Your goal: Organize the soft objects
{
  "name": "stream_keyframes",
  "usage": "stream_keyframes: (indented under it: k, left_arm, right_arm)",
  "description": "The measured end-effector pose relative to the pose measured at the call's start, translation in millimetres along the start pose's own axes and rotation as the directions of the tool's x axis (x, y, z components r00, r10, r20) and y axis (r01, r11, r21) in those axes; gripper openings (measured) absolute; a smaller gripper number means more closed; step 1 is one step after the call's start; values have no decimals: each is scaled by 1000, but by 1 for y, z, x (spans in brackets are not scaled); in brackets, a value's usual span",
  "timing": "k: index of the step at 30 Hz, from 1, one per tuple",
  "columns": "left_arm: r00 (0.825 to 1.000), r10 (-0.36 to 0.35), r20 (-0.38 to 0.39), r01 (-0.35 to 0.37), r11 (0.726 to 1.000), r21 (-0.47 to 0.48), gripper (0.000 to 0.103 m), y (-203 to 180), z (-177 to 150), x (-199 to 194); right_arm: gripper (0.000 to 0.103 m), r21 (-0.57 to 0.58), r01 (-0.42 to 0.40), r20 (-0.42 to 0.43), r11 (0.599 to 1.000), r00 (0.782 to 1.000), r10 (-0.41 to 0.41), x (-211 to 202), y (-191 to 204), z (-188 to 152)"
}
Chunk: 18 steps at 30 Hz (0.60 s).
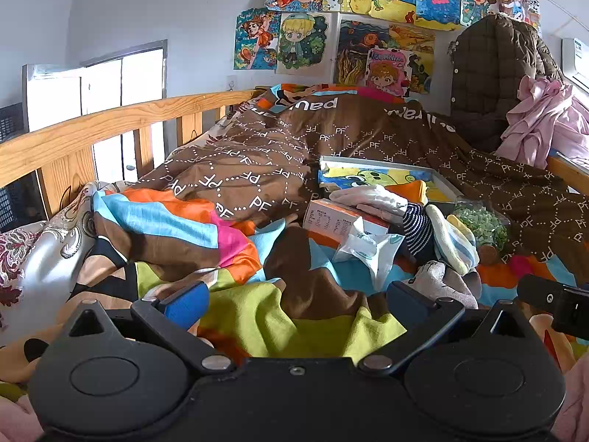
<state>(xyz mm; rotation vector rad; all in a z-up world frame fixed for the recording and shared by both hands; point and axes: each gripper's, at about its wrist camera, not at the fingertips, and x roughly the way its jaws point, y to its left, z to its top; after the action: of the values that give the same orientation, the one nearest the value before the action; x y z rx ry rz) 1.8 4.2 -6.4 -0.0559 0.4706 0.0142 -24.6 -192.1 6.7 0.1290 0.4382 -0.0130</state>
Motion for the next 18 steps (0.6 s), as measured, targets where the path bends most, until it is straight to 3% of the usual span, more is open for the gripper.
stream_keyframes:
  k: [18]
  left_arm:
    - [1000, -12, -28, 11, 1000, -20, 102, 19, -7, 8]
  right_arm:
    - [103, 4, -2, -8, 1000, 1000, 2, 1, 0, 3]
